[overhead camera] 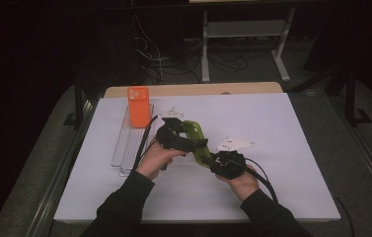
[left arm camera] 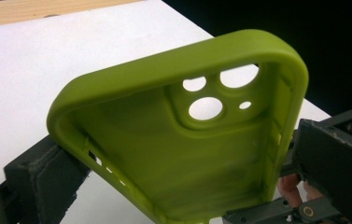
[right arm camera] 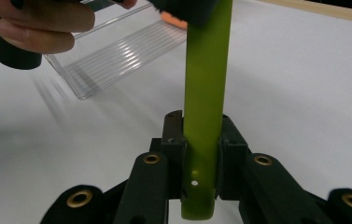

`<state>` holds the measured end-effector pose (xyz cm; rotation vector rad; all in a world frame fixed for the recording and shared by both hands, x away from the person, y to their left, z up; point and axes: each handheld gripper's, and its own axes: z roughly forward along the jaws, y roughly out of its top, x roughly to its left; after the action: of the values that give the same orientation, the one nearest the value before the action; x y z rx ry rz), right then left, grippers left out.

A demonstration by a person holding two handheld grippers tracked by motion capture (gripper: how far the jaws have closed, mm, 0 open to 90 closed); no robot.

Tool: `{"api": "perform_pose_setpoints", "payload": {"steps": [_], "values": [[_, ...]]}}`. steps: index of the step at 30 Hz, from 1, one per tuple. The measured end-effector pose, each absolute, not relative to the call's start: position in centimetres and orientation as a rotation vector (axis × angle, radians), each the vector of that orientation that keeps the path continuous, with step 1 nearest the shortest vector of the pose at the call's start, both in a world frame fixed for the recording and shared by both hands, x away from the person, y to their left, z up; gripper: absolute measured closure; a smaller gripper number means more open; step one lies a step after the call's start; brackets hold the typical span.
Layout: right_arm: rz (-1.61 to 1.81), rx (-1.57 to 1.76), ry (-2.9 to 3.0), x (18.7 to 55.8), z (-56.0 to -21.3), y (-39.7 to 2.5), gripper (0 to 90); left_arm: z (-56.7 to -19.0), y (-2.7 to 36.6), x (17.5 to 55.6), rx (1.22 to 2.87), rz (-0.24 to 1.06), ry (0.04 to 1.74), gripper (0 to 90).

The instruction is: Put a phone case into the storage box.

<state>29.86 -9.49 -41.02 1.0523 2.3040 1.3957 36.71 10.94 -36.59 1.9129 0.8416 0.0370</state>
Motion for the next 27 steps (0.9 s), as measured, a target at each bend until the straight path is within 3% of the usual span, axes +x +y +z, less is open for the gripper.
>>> {"api": "perform_pose_setpoints", "payload": {"steps": [14, 27], "values": [[1.365, 1.072, 2.327, 30.0, -41.7, -9.2, 75.7, -36.4, 10.8, 37.2, 1.887, 0.031, 0.857, 10.0], [1.393, 1.097, 2.340, 30.3, -41.7, -9.3, 75.2, -35.7, 10.4, 37.3, 1.924, 0.053, 0.815, 13.6]]}}
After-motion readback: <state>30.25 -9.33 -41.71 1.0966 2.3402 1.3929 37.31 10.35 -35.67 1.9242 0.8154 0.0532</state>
